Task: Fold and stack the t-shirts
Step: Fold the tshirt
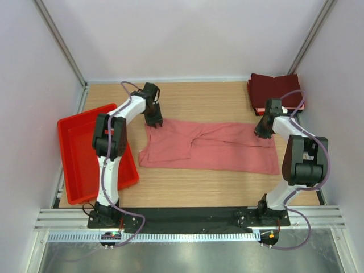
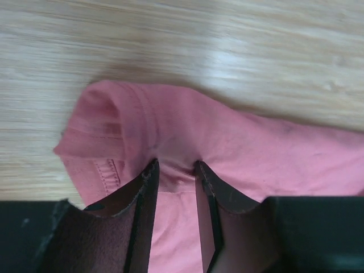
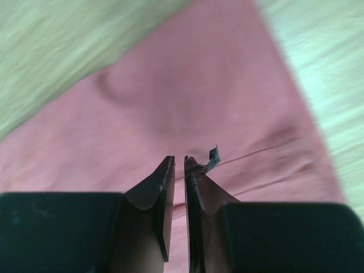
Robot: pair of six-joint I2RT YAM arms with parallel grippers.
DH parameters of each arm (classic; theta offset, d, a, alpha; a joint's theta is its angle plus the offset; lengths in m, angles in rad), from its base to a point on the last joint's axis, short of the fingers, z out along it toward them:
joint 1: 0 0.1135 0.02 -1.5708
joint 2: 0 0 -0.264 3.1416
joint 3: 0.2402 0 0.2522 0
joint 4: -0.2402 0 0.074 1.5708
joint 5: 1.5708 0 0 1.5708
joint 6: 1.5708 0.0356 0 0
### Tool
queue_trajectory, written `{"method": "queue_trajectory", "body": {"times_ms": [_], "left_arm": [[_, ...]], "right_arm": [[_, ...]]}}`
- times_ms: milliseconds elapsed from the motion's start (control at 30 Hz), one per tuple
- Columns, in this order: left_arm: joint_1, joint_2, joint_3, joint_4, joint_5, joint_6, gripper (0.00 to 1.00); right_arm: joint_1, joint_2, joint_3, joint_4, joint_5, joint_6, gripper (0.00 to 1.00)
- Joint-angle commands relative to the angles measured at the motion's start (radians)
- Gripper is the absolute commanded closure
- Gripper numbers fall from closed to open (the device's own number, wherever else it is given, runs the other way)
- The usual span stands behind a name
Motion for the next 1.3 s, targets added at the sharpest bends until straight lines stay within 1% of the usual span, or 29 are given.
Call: {"method": "queue_trajectory", "body": {"times_ms": [0,100,233,367,433,500,533,567,633,667,700,733,800,867,1033,1100,1167,1267], "left_arm": [[0.057,0.019,0.041,-0.032,-0.082,-0.035,0.66],[0.072,0.051,0.043,-0.031,-0.078,-0.032,0.66],[0.077,0.072,0.052,-0.026,-0.074,-0.023,0.67],[0.088,0.083,0.062,-0.032,-0.079,-0.033,0.67],[0.098,0.083,0.062,-0.036,-0.085,-0.039,0.67],[0.103,0.08,0.059,-0.033,-0.063,-0.047,0.67],[0.104,0.076,0.059,-0.019,-0.043,-0.044,0.67],[0.104,0.07,0.056,-0.008,0.025,-0.038,0.67],[0.103,0.037,0.033,0.033,0.085,-0.042,0.67],[0.103,0.025,0.029,0.047,0.127,-0.044,0.67],[0.103,0.016,0.026,0.056,0.197,-0.05,0.67],[0.103,-0.002,0.03,0.07,0.237,-0.053,0.67],[0.103,-0.019,0.043,0.072,0.286,-0.059,0.67],[0.103,-0.048,0.041,0.095,0.306,-0.061,0.66],[0.101,-0.055,0.049,0.127,0.328,-0.049,0.66],[0.101,-0.056,0.052,0.118,0.301,-0.026,0.66],[0.103,-0.062,0.047,0.104,0.224,0.012,0.66],[0.103,-0.037,0.058,0.098,0.21,0.04,0.66]], "right_arm": [[-0.047,0.02,-0.045,0.071,0.135,-0.011,0.81],[-0.083,0.046,-0.062,0.108,0.171,-0.016,0.81],[-0.124,0.103,-0.055,0.145,0.138,-0.01,0.82],[-0.136,0.158,-0.046,0.16,0.16,-0.015,0.81],[-0.164,0.169,-0.039,0.16,0.16,-0.005,0.82],[-0.188,0.164,-0.039,0.166,0.114,0.012,0.82],[-0.192,0.158,-0.039,0.175,0.093,0.012,0.82],[-0.192,0.146,-0.042,0.18,0.071,0.012,0.82],[-0.192,0.115,-0.042,0.2,-0.043,0.018,0.81],[-0.192,0.106,-0.038,0.197,-0.078,0.022,0.81],[-0.19,0.089,-0.032,0.197,-0.098,0.031,0.8],[-0.192,0.082,-0.017,0.192,-0.165,0.038,0.8],[-0.192,0.066,0.0,0.194,-0.191,0.059,0.8],[-0.192,0.049,0.008,0.223,-0.236,0.079,0.81],[-0.193,0.06,0.002,0.347,-0.305,0.174,0.82],[-0.195,0.068,0.002,0.379,-0.322,0.183,0.82],[-0.195,0.083,0.011,0.408,-0.322,0.185,0.82],[-0.199,0.108,0.03,0.428,-0.316,0.185,0.82]]}}
